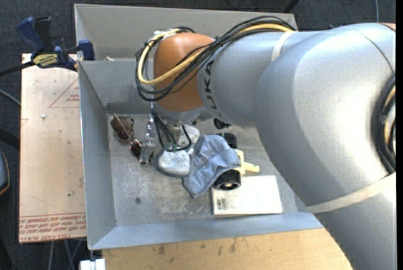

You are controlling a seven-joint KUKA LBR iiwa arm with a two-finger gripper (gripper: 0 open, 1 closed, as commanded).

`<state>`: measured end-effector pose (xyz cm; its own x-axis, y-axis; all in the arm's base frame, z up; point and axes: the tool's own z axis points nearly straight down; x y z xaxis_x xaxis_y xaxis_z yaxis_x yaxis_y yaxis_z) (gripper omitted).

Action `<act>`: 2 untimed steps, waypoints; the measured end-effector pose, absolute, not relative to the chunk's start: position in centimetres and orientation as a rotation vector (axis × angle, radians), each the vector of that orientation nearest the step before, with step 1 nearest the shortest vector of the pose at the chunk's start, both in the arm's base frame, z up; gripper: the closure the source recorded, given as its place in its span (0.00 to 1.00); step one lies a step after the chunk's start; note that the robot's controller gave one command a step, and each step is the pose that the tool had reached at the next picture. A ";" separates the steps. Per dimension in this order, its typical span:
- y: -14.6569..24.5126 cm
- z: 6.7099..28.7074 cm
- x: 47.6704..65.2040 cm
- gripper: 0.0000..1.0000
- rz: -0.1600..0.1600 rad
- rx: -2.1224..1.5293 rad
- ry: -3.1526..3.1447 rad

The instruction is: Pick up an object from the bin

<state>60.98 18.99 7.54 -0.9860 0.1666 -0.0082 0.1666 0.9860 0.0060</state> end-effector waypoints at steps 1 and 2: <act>18.3 7.6 59.2 1.00 0.013 0.250 3.114; 20.0 7.6 61.5 1.00 0.006 0.218 3.126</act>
Offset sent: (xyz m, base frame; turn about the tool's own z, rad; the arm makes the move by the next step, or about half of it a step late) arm 0.0301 0.0283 -0.0054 -0.0464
